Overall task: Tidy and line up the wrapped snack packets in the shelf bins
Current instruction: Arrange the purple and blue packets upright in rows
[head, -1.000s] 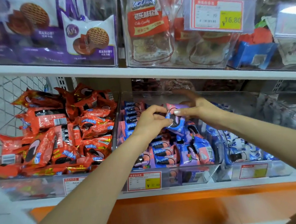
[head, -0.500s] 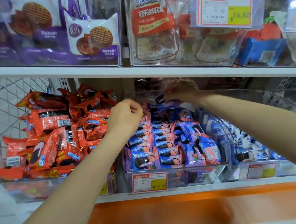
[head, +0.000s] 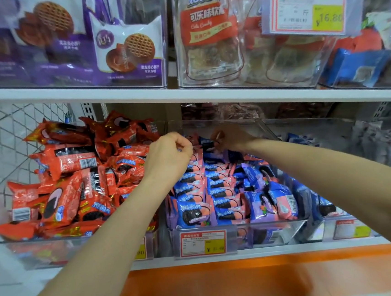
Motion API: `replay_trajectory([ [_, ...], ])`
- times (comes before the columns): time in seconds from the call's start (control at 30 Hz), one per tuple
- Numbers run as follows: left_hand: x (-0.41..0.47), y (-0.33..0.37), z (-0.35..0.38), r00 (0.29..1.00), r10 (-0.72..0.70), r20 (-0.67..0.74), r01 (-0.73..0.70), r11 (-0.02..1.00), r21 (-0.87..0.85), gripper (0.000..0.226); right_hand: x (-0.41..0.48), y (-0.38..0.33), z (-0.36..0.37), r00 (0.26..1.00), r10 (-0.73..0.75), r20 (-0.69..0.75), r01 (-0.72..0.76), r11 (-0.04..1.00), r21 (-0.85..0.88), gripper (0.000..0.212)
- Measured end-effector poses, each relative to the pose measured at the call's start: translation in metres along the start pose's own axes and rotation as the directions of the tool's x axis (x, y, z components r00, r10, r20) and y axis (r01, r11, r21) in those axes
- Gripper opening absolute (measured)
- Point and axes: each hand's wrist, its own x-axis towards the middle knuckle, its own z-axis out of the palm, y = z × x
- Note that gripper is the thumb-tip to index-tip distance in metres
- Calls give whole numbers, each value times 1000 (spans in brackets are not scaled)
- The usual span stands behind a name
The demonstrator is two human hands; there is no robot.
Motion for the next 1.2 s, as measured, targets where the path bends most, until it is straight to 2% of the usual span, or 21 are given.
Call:
replay_trajectory([
  [0.1,0,0,0,1000,4,1,-4,1000,3,9,6,2,6,995,-8,-104,-8,988,-152,27],
  [0.2,0,0,0,1000,0,5,0,1000,-3,9,6,2,9,993,-12,-119,-14,976,-217,35],
  [0.4,1,0,1,1000,5,28,-6,999,34,8,5,5,12,988,-67,-139,15,939,-343,24],
  [0.57,-2,2,4,997,49,68,-52,997,50,10,-1,7,-19,994,-88,-69,54,915,-399,44],
  [0.63,-4,2,6,993,67,97,-72,996,54,11,-4,14,-43,990,-99,-105,34,867,-496,39],
  [0.7,-3,3,9,989,81,120,-89,994,59,11,-13,23,-62,997,-46,-61,6,841,-542,38],
  [0.8,-3,5,14,986,86,142,-95,994,56,10,-29,32,-63,995,62,75,5,742,-671,55],
  [0.87,-3,7,18,984,94,151,-101,994,44,13,-30,39,-51,992,61,113,34,724,-689,66],
  [1.1,-8,15,31,967,128,222,-136,990,22,15,-26,33,-43,960,174,221,72,609,-790,69],
  [1.13,-8,15,32,963,132,233,-140,990,16,15,-27,31,-43,960,177,218,65,615,-786,66],
  [1.2,-8,16,34,959,135,250,-140,990,3,16,-30,28,-48,979,135,155,14,709,-705,56],
])
